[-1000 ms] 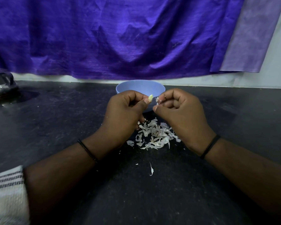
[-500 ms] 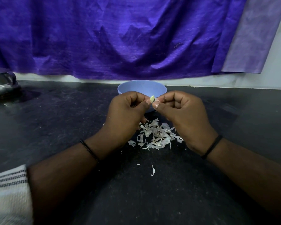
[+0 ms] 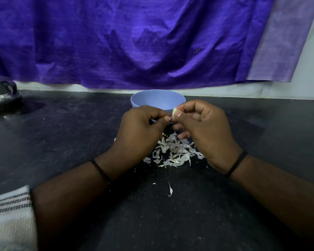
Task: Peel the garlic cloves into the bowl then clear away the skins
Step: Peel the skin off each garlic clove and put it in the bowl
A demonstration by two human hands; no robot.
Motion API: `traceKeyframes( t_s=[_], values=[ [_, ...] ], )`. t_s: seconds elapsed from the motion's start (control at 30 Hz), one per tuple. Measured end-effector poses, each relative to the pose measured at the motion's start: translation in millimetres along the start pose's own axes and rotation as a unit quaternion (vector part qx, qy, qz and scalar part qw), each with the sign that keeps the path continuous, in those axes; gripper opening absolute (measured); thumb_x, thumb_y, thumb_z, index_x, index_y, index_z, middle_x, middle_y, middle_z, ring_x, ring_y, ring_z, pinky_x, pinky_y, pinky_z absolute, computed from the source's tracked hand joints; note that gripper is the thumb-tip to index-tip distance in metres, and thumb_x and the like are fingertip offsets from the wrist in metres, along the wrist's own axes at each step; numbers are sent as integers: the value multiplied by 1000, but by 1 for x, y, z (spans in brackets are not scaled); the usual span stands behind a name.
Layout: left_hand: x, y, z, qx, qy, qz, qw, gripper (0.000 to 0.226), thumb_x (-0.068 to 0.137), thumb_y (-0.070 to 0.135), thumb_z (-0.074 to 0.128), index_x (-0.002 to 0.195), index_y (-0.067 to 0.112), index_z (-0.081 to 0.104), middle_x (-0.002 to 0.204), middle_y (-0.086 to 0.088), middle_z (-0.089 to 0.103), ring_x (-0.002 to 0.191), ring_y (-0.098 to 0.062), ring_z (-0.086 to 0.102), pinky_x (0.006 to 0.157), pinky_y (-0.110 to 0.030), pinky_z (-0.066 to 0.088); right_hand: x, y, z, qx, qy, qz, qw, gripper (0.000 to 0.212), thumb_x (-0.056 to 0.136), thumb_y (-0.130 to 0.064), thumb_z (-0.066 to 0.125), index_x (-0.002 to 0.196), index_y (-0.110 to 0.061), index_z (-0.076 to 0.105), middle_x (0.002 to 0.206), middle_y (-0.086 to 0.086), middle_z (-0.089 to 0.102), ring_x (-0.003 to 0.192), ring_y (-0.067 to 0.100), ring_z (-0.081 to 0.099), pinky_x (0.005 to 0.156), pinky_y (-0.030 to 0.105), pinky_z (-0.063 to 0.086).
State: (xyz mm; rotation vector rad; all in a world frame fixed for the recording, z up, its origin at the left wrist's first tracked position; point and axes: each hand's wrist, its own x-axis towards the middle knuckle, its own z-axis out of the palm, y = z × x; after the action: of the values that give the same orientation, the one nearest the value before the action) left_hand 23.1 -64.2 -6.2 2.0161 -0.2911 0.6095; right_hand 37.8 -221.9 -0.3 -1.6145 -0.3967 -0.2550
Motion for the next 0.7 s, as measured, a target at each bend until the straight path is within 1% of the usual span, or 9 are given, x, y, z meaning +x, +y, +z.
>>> traceKeyframes(
  t_s=[0.07, 0.13, 0.2, 0.27, 0.33, 0.4, 0.5, 0.57, 0.7],
  values=[
    [1, 0, -1, 21, 24, 11, 999, 12, 90, 17, 70, 92, 25, 78, 82, 14, 70, 66, -1, 62, 64, -23, 48, 0, -1, 0, 5, -6, 5, 1000, 5, 92, -7, 68, 91, -12, 68, 80, 9, 75, 69, 20, 72, 54, 29, 58],
    [3, -1, -1, -5, 37, 3, 999, 10, 89, 18, 72, 91, 27, 77, 86, 13, 72, 66, -4, 65, 62, -26, 50, 1, 0, 0, 1, -10, 2, 1000, 3, 91, -7, 69, 92, -10, 68, 77, 8, 75, 66, 18, 71, 55, 31, 59],
    [3, 0, -1, -34, 32, -3, 999, 9, 88, 18, 74, 91, 25, 77, 82, 12, 74, 60, -6, 65, 55, -22, 48, 1, 1, 0, -12, -11, -5, 1000, 5, 89, -6, 71, 92, -10, 71, 76, 10, 74, 64, 16, 69, 57, 32, 60],
    [3, 0, -1, -42, 26, -5, 999, 9, 86, 18, 75, 89, 26, 76, 75, 13, 73, 56, -7, 64, 51, -19, 46, 1, 1, 0, -26, -12, -9, 1000, 7, 89, -5, 71, 92, -12, 73, 75, 11, 73, 62, 18, 67, 59, 33, 60],
    [3, 0, -1, -45, 26, -15, 999, 9, 86, 16, 75, 86, 25, 76, 66, 14, 71, 51, -6, 61, 49, -17, 45, 2, 1, -1, -27, -15, -5, 1000, 9, 89, -5, 70, 93, -13, 74, 74, 10, 73, 61, 18, 67, 60, 30, 60],
    [4, -2, -1, -57, 32, -34, 997, 7, 86, 15, 75, 85, 22, 77, 59, 9, 69, 48, -7, 59, 47, -19, 45, 2, 0, 0, -12, -21, 1, 1000, 12, 90, -3, 69, 94, -13, 73, 74, 10, 73, 63, 17, 67, 62, 28, 60],
    [4, -3, -2, -81, 32, -54, 995, 4, 87, 17, 74, 85, 17, 77, 56, -2, 67, 46, -10, 57, 45, -22, 45, 3, -1, 0, 38, -23, 13, 999, 16, 88, 3, 68, 98, -9, 72, 79, 12, 74, 66, 16, 67, 63, 26, 60],
    [3, -2, -1, -94, 21, -65, 993, 6, 88, 17, 73, 85, 15, 77, 55, -3, 66, 47, -11, 58, 44, -22, 44, 3, -1, 0, 60, -20, 20, 998, 16, 87, 5, 68, 98, -5, 72, 82, 14, 74, 66, 14, 66, 61, 24, 59],
    [2, -1, 0, -94, 1, -67, 993, 9, 89, 18, 72, 83, 14, 77, 56, -7, 66, 48, -15, 58, 44, -25, 46, 2, 0, 0, 72, -20, 37, 997, 15, 86, 5, 69, 97, -4, 72, 84, 11, 74, 68, 12, 66, 62, 26, 58]
  ],
)
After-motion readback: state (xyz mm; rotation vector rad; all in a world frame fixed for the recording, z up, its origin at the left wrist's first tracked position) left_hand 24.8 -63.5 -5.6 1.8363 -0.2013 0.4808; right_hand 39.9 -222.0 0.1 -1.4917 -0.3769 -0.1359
